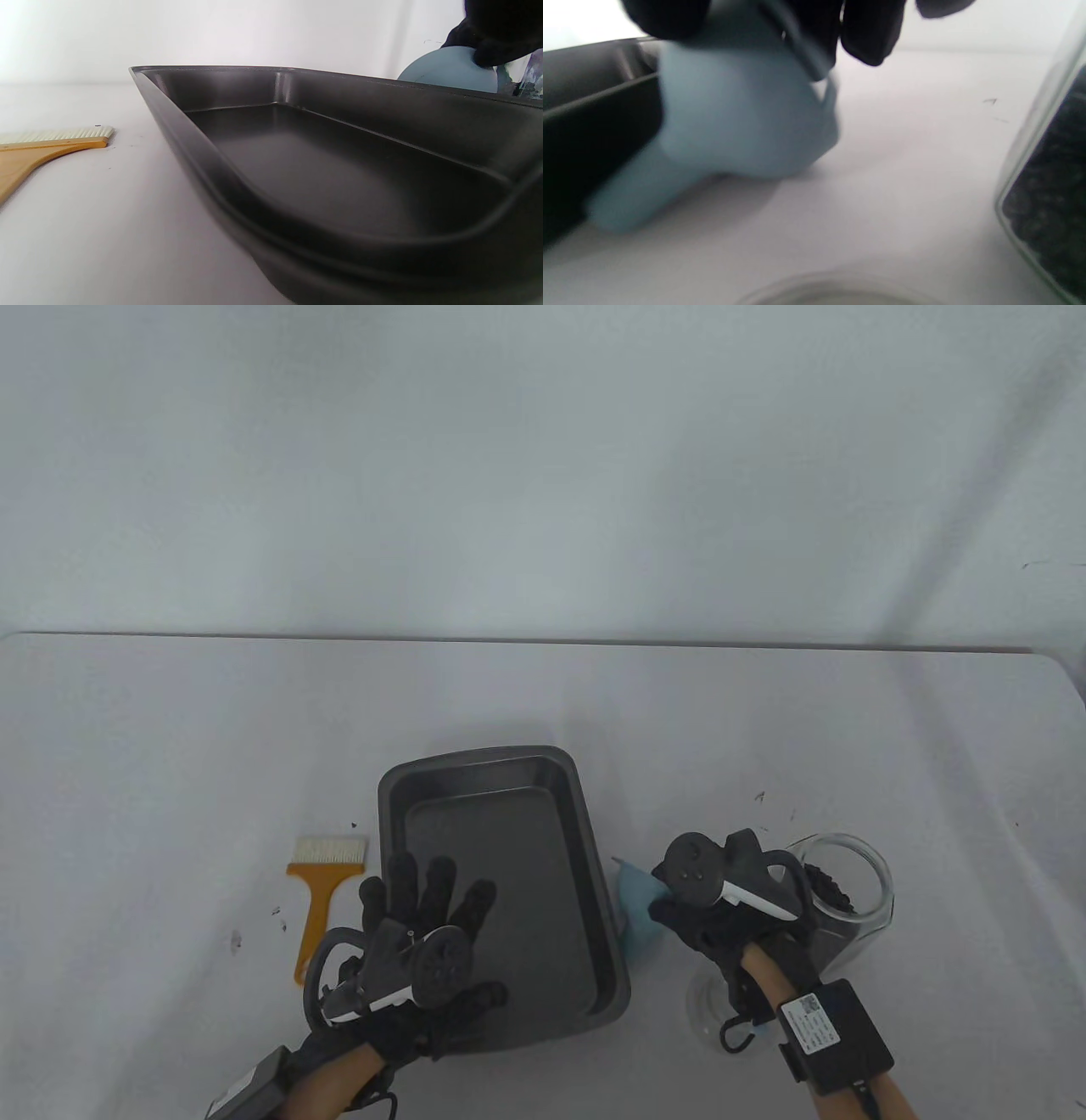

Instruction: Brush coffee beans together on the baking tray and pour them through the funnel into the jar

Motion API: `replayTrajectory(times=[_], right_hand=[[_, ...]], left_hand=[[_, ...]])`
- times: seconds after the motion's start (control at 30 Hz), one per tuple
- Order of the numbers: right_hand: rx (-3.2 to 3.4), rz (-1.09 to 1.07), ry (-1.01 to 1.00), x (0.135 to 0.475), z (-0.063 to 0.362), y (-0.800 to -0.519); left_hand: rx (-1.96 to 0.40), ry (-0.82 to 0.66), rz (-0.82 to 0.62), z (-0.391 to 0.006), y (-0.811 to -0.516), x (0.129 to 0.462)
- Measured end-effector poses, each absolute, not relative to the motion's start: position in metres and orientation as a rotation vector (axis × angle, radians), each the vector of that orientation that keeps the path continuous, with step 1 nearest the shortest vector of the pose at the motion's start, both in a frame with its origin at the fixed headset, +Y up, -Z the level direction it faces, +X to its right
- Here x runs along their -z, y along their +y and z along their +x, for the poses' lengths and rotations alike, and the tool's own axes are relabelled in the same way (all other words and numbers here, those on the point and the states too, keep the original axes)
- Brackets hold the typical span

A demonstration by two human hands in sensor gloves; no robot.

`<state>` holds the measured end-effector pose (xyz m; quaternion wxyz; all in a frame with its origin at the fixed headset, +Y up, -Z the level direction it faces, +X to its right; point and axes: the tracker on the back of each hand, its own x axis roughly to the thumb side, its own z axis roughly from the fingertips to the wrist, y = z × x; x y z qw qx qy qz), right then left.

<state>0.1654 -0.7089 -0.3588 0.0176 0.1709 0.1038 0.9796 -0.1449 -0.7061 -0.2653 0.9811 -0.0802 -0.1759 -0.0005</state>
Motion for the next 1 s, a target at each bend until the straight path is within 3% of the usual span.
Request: replayTrajectory(times=[0.3,0.53,0.7,0.87,1.0], right_hand=[[-3.014,0.545,0.193,0.352,0.169,-0.7],[-3.035,0.662,0.056,0.296,0.187,-0.666],[-3.203,0.731,0.296,0.268,0.202,-0.695],[-3.279,0.766,0.423,0.263,0.206,-0.733],[-3.305,0.742,0.516,0.265,0.207,-0.747]], left_hand=[[0.007,-0.353,-0.16,-0.145,-0.705,0.265],[0.001,-0.353,-0.166,-0.145,-0.705,0.266],[-0.001,-0.354,-0.152,-0.145,-0.704,0.266],[0.003,-0.351,-0.147,-0.145,-0.704,0.266],[-0.002,-0.347,-0.149,-0.146,-0.705,0.266]])
